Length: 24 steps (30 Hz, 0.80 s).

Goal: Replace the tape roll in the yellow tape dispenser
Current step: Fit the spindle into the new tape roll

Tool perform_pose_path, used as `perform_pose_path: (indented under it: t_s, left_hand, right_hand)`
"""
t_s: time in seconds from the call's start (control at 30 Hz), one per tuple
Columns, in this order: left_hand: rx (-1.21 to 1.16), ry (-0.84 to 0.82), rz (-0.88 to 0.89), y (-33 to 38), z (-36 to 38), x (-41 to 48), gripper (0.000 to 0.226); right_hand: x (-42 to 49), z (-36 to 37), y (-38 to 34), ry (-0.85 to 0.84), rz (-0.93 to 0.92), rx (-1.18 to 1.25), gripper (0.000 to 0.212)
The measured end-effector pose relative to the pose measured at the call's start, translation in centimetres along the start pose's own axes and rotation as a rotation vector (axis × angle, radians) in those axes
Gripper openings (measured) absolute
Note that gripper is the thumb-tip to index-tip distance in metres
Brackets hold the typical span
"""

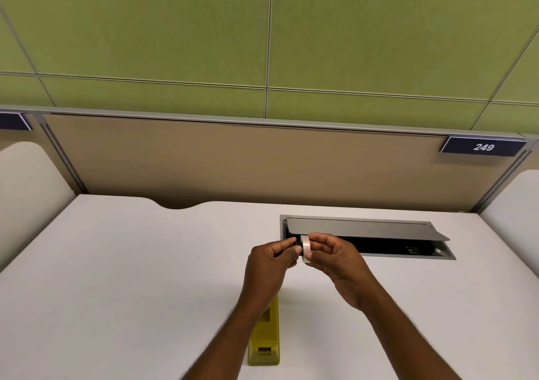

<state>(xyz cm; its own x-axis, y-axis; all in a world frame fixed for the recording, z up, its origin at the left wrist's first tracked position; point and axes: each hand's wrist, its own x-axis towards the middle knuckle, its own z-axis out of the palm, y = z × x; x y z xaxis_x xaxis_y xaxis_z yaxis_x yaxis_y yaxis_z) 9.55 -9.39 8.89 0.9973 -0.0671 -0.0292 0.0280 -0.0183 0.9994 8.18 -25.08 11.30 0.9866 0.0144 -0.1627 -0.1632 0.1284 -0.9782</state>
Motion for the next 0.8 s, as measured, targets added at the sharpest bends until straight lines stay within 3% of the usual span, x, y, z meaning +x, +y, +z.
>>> perform_pose_path:
  t_s: [0.43,0.8]
  left_hand:
    - [0.167,0.037,0.073,0.4,-0.9,-1.2,0.028]
    - [0.325,0.027,0.169,0.5,-1.9,-1.7,0.027]
  right_hand:
    - [-0.1,1.5,0.2,-0.100,0.026,0.041,0.036]
    - [0.2,2.5,0.9,-0.115,0.012,-0.086,0.020]
